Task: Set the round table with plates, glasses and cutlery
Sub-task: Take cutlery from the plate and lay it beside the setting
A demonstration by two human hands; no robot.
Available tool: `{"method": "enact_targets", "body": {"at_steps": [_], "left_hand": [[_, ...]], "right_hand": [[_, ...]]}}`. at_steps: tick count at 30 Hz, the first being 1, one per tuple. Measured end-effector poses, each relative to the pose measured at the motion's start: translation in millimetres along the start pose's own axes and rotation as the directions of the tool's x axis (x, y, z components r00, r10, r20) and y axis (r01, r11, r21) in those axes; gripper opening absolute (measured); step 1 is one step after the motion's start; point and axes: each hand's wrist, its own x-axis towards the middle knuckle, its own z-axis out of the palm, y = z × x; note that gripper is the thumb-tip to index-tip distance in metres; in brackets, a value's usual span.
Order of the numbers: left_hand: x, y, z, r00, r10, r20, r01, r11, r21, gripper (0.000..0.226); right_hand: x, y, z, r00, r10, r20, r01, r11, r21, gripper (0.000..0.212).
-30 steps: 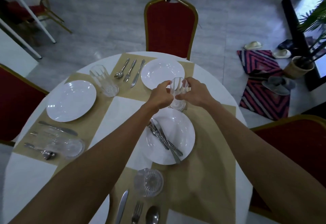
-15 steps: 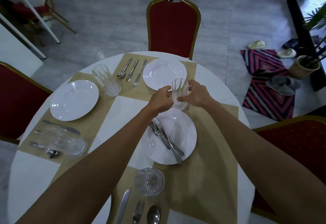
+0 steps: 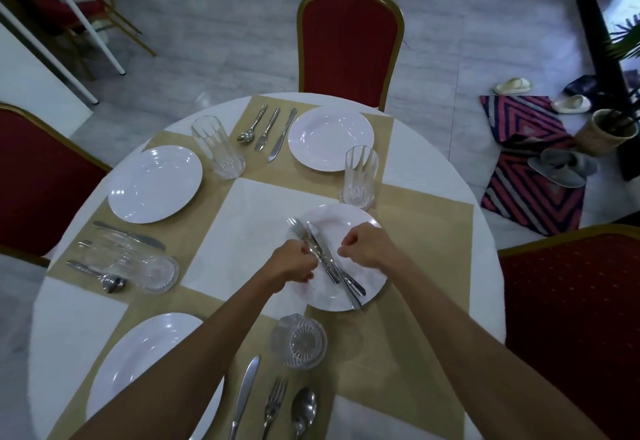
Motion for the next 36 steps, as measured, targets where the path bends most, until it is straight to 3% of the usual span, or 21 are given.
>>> {"method": "enact_targets", "body": {"at_steps": [4,11,15,20,28,32,36], "left_hand": [[7.1,-14.4,5.9,0.999,-0.029,-0.044,0.029,1.0,0.009,0.03],[23.9,-24.3,20.5,0.995,-0.087,-0.048,0.078,0.981,-0.175,0.035],[29.3,-26.0,23.7,0.987,-0.11,-0.115,0.085,0.976,-0.2,0.054],[26.9,-22.9,23.6,0.98,-0.128,-0.154,0.092,0.97,-0.226,0.033],[16.8,-16.2,20.4,0.996,-0.078,-0.031,0.061,0.927,-0.371,0.031],[11.0,-11.3,16.6,0.997,-0.074,-0.034,0.056,0.921,-0.387,0.026],[6.1,-5.7,9.2,0.994,-0.081,-0.073,0.04,0.896,-0.442,0.016]], "right_hand": [[1.9,0.9,32.3,1.0,0.026,-0.014,-0.026,1.0,0.012,0.041],[1.9,1.2,61.5,0.999,-0.028,-0.039,0.029,1.0,0.003,0.018],[-1.6,2.7,66.3,0.995,-0.093,-0.031,0.094,0.994,0.055,0.025],[-3.9,7.9,61.6,0.992,-0.122,-0.044,0.126,0.985,0.121,0.022],[-7.4,11.3,55.8,0.987,-0.099,-0.128,0.12,0.978,0.172,0.018],[-14.7,12.8,46.8,0.984,-0.105,-0.141,0.134,0.967,0.214,0.013],[-22.7,29.7,29.8,0.975,0.019,-0.222,0.034,0.971,0.235,0.008]]}}
